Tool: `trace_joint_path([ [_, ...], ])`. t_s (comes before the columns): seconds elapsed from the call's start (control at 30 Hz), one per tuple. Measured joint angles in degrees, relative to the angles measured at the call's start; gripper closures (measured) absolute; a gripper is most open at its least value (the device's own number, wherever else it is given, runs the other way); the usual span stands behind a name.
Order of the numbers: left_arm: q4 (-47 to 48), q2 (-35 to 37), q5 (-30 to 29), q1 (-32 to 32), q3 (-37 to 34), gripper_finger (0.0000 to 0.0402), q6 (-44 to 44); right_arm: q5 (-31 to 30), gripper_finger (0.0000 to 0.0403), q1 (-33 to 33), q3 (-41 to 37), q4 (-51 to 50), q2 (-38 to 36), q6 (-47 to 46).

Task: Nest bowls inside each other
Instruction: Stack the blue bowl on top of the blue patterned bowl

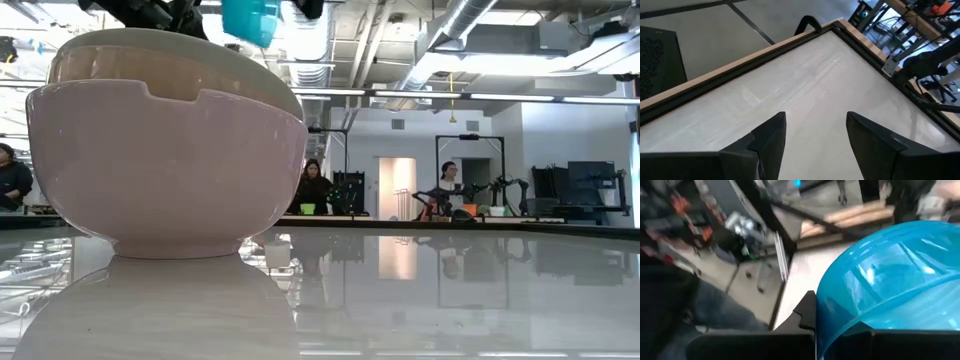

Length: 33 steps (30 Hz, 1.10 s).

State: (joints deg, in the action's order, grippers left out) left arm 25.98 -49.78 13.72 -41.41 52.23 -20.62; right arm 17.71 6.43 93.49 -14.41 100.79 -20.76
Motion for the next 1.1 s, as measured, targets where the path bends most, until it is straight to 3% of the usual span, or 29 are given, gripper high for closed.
trace_joint_path([
  [0.27, 0.1, 0.0, 0.6, 0.0, 0.0, 0.0205, -1.1, -2.0, 0.0377, 4.2, 0.7, 4.4, 9.4, 0.4],
  [0.43, 0.3, 0.0, 1.0, 0.0, 0.0, 0.0205, -1.7, -2.0, 0.0377, 4.9, 6.7, 0.9, 16.6, 3.0],
  [0.83, 0.3, 0.0, 1.5, 0.0, 0.0, 0.0205, -2.8, -4.2, 0.0377, 5.0, 31.2, -35.3, 29.9, 18.2],
  [1.1, 0.3, 0.0, 1.5, 0.0, 0.0, 0.0205, -2.6, -10.7, 0.0373, 5.4, 39.0, -49.7, 34.6, 21.5],
])
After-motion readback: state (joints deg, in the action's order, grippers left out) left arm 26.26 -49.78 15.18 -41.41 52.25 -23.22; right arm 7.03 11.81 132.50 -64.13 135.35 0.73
